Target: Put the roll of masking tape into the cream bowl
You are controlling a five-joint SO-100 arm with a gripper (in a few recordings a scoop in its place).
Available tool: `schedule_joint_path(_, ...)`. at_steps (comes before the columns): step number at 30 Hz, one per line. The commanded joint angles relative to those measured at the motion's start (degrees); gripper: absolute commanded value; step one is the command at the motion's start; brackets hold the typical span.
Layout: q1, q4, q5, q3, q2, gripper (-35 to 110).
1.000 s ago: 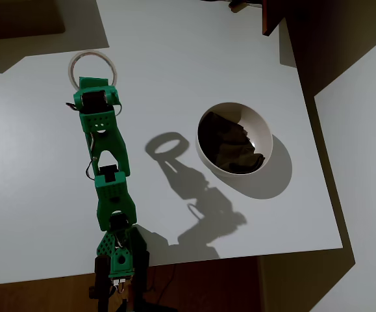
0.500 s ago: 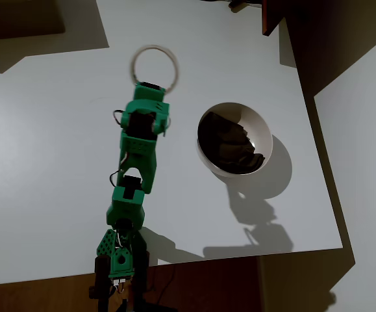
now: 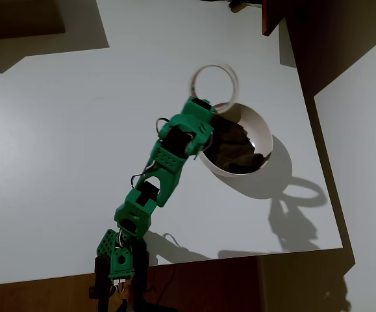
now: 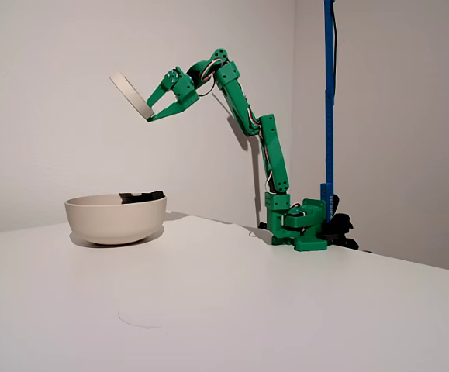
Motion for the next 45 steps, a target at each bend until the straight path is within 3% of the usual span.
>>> schedule_joint_path(1, 7.2, -3.5, -1.8, -3.9, 0.6, -8)
schedule_joint_path(17, 17.8, -11.5, -1.8, -3.9, -18.1, -8)
schedule_joint_path(34, 19.8, -3.3, -2.8, -3.9, -27.1, -8)
schedule_joint_path(45, 13.8, -1.1, -2.8, -3.9, -27.6, -8)
